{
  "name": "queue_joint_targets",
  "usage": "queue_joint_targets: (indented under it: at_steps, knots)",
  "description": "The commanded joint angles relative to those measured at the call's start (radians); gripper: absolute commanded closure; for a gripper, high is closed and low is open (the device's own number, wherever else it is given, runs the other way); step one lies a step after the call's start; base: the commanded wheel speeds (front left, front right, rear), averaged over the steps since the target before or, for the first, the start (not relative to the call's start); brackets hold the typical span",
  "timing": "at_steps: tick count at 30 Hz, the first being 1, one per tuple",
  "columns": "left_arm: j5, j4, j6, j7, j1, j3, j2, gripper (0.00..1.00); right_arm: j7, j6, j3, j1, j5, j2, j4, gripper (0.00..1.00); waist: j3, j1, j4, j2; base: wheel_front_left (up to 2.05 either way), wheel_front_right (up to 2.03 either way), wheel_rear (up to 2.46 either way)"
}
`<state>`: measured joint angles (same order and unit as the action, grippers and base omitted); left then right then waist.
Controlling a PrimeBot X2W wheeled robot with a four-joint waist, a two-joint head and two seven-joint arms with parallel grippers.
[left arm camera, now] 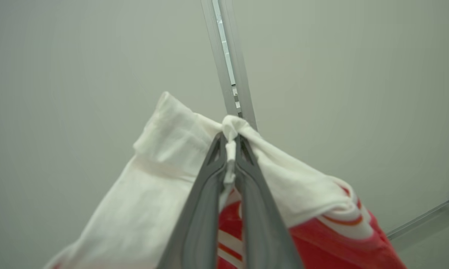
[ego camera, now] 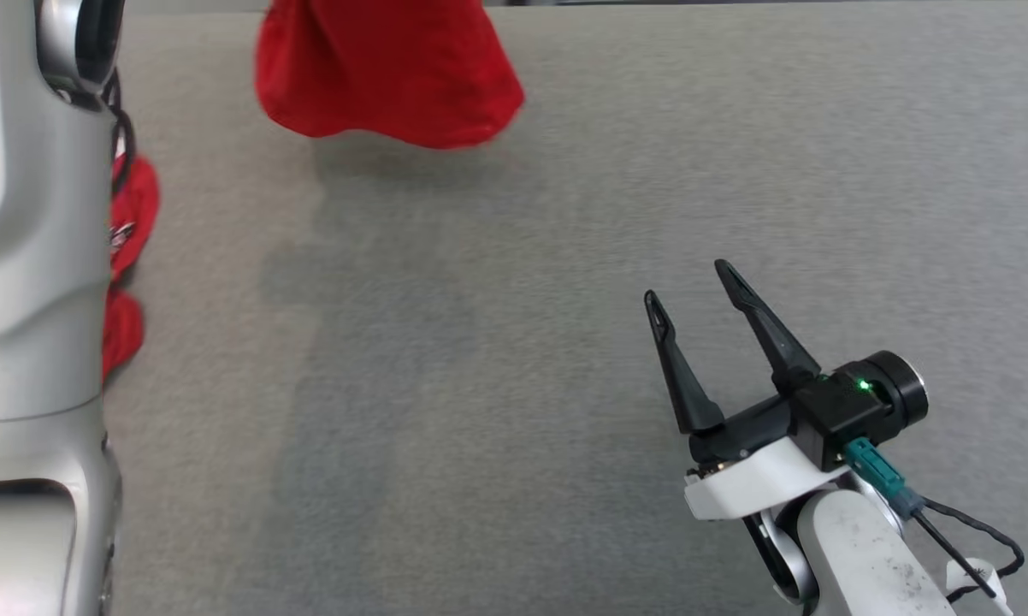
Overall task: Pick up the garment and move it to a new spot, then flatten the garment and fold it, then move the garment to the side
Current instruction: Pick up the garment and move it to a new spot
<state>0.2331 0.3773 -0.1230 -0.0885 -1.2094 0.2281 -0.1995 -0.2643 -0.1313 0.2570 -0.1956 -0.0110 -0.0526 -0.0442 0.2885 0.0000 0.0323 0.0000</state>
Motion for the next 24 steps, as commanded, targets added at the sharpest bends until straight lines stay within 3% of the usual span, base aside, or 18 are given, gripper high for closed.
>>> queue_joint_targets:
  at_steps: [1, 7, 13, 24]
  knots:
    - [0.024, -0.011, 0.007, -0.016, 0.023, -0.005, 0.015, 1.00, 0.000, 0.001, 0.003, 0.012, -0.016, 0.001, -0.004, 0.00, -0.086, 0.0000, -0.191, 0.0000, 0.00, 0.00, 0.00]
    - [0.055, 0.014, 0.019, -0.024, 0.037, 0.023, 0.085, 1.00, 0.000, 0.001, 0.024, 0.022, -0.072, 0.002, -0.002, 0.00, -0.112, 0.0000, -0.327, 0.0000, 0.00, 0.00, 0.00]
    - [0.059, 0.066, 0.025, 0.036, 0.075, 0.085, 0.126, 1.00, 0.000, 0.001, 0.017, 0.030, -0.077, 0.002, 0.004, 0.00, -0.119, 0.0000, -0.399, 0.0000, 0.00, 0.00, 0.00]
    - [0.131, 0.107, 0.018, 0.232, 0.448, 0.244, 0.144, 1.00, 0.000, 0.001, -0.046, 0.060, -0.036, 0.003, 0.022, 0.00, -0.055, 0.0000, -0.369, 0.0000, 0.00, 0.00, 0.00]
